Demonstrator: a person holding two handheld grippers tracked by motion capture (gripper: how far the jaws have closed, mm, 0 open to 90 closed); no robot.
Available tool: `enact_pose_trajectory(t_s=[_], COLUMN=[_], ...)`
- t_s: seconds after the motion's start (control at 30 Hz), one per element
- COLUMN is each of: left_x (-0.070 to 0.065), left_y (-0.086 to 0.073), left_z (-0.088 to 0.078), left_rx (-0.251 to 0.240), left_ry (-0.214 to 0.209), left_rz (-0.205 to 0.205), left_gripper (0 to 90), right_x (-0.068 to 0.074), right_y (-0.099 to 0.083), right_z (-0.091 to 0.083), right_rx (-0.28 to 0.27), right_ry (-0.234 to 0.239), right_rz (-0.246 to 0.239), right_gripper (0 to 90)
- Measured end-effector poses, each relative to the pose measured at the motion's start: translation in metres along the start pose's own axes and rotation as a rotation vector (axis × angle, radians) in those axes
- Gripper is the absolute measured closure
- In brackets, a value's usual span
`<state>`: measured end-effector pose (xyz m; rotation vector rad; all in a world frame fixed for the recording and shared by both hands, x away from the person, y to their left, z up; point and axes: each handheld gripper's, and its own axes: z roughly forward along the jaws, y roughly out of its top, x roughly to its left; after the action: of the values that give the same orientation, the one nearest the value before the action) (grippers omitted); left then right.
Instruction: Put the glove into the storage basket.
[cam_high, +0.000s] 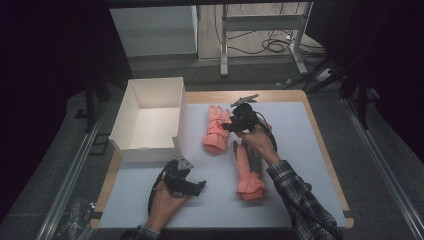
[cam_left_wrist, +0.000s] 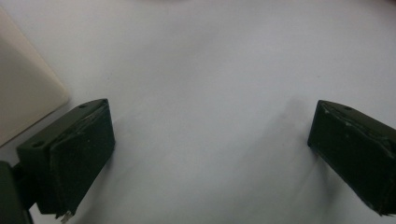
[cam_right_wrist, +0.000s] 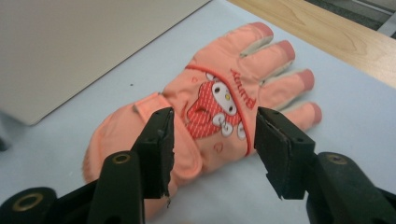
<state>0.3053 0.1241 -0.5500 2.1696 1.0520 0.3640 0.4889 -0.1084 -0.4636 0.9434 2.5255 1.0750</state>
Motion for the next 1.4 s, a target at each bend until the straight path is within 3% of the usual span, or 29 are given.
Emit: enact_pose_trajectory(t_s=[0.27,0.33,0.37,0.57,0.7,0.73,0.77,0.9,1.2,1.4], left_x=[0.0,0.0,0.0,0.0,0.0,0.0,0.0,0.0,0.0,0.0], left_y=[0.0,0.0,0.0,0.0,0.0,0.0,0.0,0.0,0.0,0.0], left_z=[0.0,0.0,0.0,0.0,0.0,0.0,0.0,0.0,0.0,0.0], left_rx=[0.0,-0.001,-0.001,0.0,0.0,0.0,0.0,0.0,-0.001,0.001], left_ry=[0.0,-0.001,-0.001,0.0,0.0,0.0,0.0,0.0,0.0,0.001], left_rz=[0.0,-0.002,-0.001,0.0,0.0,0.0,0.0,0.0,0.0,0.001], left_gripper=[0.6,0.5,0.5,0.5,0.5,0.5,0.5,0.5,0.5,0.5], right_x=[-0.004,-0.006,-0.007,-0.013,-0.015,-0.015,-0.014,-0.012,-0.013,-0.009], right_y=[0.009,0.01,0.009,0.007,0.006,0.006,0.006,0.007,0.012,0.016], right_z=[0.024,0.031,0.039,0.056,0.064,0.064,0.064,0.061,0.043,0.03], right_rx=[0.028,0.037,0.055,0.103,0.128,0.128,0.129,0.139,0.108,0.083], right_ry=[-0.011,-0.016,-0.034,-0.017,0.036,0.036,0.042,0.042,0.051,0.073], right_rz=[0.003,0.006,-0.002,-0.001,0.041,0.041,0.037,0.049,0.086,0.074], right_gripper=[52.9,51.3,46.1,45.9,62.4,62.4,72.6,83.5,86.5,86.5])
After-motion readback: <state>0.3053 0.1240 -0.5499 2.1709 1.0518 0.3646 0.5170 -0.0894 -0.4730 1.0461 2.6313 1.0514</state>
